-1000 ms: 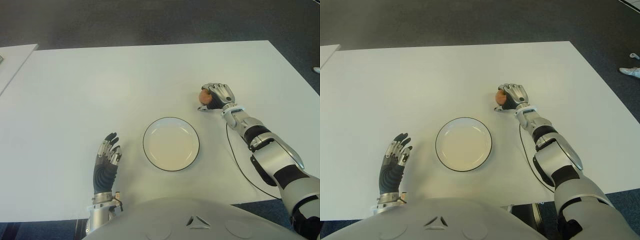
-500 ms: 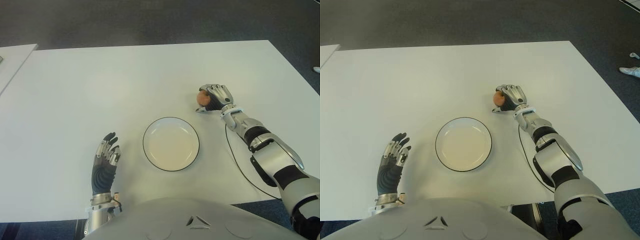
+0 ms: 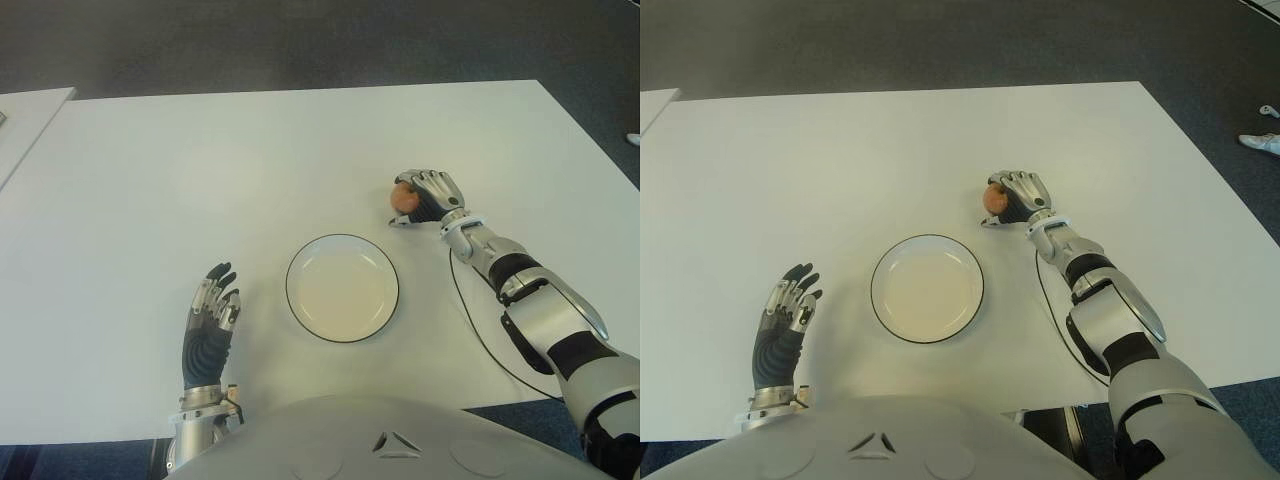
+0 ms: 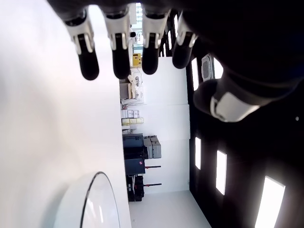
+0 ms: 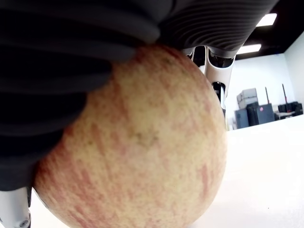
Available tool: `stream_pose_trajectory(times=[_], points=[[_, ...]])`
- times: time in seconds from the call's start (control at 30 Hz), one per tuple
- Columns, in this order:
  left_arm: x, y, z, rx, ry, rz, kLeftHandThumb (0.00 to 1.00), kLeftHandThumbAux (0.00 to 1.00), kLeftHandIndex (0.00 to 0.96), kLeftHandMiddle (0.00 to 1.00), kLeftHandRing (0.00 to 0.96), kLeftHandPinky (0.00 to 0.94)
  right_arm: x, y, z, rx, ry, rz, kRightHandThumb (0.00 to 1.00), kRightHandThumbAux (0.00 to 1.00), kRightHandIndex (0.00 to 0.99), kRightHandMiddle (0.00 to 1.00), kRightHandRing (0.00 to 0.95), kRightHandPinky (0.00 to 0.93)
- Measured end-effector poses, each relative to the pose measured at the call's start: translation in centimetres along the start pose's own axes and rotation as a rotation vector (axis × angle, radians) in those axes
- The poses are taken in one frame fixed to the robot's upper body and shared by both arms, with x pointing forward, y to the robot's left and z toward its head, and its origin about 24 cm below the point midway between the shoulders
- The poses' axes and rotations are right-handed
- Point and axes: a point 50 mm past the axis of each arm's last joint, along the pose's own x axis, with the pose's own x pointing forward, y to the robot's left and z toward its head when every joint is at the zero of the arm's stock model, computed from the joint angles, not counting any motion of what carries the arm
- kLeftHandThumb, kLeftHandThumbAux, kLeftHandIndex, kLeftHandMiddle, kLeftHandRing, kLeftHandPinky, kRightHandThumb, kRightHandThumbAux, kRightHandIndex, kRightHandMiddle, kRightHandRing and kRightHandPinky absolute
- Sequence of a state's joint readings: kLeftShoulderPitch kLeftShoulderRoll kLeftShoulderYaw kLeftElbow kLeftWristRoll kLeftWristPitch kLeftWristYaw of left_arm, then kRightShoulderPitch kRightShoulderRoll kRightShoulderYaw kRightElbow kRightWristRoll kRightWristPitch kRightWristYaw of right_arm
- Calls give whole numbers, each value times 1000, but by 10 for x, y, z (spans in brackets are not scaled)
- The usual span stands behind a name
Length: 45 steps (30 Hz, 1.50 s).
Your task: Put the apples into the plate.
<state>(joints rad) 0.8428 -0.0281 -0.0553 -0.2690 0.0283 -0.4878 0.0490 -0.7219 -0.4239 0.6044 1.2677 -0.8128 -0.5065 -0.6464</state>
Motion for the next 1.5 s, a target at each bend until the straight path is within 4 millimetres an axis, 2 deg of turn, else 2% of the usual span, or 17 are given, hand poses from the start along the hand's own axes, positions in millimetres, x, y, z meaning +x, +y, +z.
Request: stream_pose_trajectory(times=[0.37,0.77,1.07,1.33,1.5], points=[[0,2,-1,0,9,-7,133,503,144,137,146,184,-1,-2,1,18,-32,-9,521,771,824,919,869,844],[0,2,-1,1,9,-11,145,521,136,133,146,190,4,-40,8,106,-151,-169,570,760,840,910,868,853],[1,1,-2,7,13,-15,131,542,126,128,145,190,-11,-57,31,151,-304,-241,585,753,829,890,862,835],[2,0,-3,10,18,-19,126,542,122,128,148,196,-30,-64,64,174,-442,-195,580,753,796,859,841,815],[4,-2,-4,10,23,-24,125,544,124,132,156,202,-40,-65,79,169,-506,-165,569,757,783,859,847,844]])
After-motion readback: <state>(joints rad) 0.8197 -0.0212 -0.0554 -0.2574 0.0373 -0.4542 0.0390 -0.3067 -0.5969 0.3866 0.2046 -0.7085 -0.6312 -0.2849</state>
